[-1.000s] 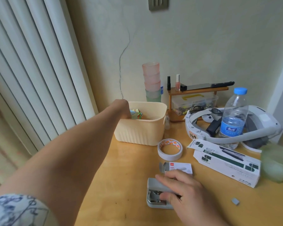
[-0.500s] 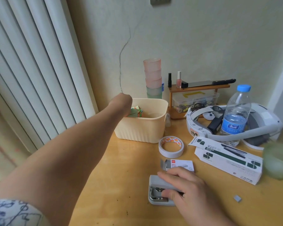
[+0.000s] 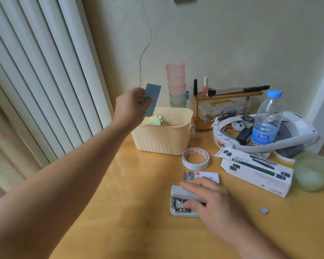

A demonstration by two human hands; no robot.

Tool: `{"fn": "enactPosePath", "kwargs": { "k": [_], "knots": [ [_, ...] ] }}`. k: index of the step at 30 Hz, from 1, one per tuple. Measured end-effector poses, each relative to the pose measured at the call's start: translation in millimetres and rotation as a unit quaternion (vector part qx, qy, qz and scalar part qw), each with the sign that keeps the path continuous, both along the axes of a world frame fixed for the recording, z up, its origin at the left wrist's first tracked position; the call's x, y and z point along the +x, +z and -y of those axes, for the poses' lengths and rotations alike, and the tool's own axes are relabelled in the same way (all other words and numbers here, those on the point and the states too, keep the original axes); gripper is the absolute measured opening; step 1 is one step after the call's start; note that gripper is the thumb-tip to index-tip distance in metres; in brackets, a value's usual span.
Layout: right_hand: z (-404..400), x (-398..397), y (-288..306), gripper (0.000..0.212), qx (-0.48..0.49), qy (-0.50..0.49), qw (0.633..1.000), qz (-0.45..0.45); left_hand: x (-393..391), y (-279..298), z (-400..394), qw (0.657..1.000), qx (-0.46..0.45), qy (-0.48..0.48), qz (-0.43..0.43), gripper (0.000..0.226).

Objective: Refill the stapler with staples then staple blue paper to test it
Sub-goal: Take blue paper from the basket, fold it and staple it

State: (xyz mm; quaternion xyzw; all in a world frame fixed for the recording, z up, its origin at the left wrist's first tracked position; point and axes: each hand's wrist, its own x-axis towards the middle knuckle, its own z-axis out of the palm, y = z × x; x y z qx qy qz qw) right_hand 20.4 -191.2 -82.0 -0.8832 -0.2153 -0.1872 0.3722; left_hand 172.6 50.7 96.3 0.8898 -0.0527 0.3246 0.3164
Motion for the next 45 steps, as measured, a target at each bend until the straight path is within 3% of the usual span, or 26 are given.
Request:
{"fn": "enactPosePath", "kwargs": {
  "k": [2,5,9,11,15,18,21,28,32,37,45],
  "knots": [
    [0.6,-0.3,2.3,0.052,-0.003,0.005,1.0,-0.012,-39.6,-14.7,1.7,0.974,-0.199,-0.096,-0.047,0.014],
    [3.4,-1.3,6.2,0.049,-0.01,0.015,0.999,-0.031,-91.6,-57.2,1.5,0.894,-0.389,-0.164,-0.15,0.013],
    [17.8,-3.2,15.6,0.046,-0.011,-0.007,0.999,-0.044,-145.9,-100.4,2.7,0.8,-0.513,-0.18,-0.254,0.014],
    [22.6,-4.2,20.0,0.045,-0.017,-0.012,0.999,-0.049,-165.2,-111.2,4.2,0.775,-0.527,-0.196,-0.29,0.011],
    [21.4,-10.6,24.4,0.047,-0.034,-0.03,0.998,-0.038,-189.9,-126.6,10.1,0.769,-0.511,-0.218,-0.317,0.024],
    [17.2,-18.4,31.7,0.048,-0.043,-0.058,0.996,0.055,-196.5,-133.0,10.1,0.764,-0.503,-0.221,-0.339,0.033],
    [5.8,-27.9,37.8,0.036,-0.043,-0.025,0.988,0.15,-201.2,-133.6,9.4,0.75,-0.515,-0.228,-0.347,0.029],
    [-19.2,-39.1,29.1,0.053,0.052,0.093,0.993,0.049,-204.8,-135.3,15.2,0.713,-0.529,-0.274,-0.369,0.031],
    [-21.6,-34.4,20.2,0.037,0.111,0.122,0.986,0.0,-204.7,-142.7,21.1,0.698,-0.544,-0.285,-0.368,0.03],
    [-19.8,-34.0,21.7,0.009,0.231,0.143,0.954,-0.128,-204.0,-140.8,22.1,0.735,-0.527,-0.268,-0.332,0.021],
    [-20.4,-39.3,27.1,0.005,0.276,0.11,0.935,-0.193,-205.5,-138.1,17.2,0.803,-0.461,-0.249,-0.285,0.014]
  ]
}}
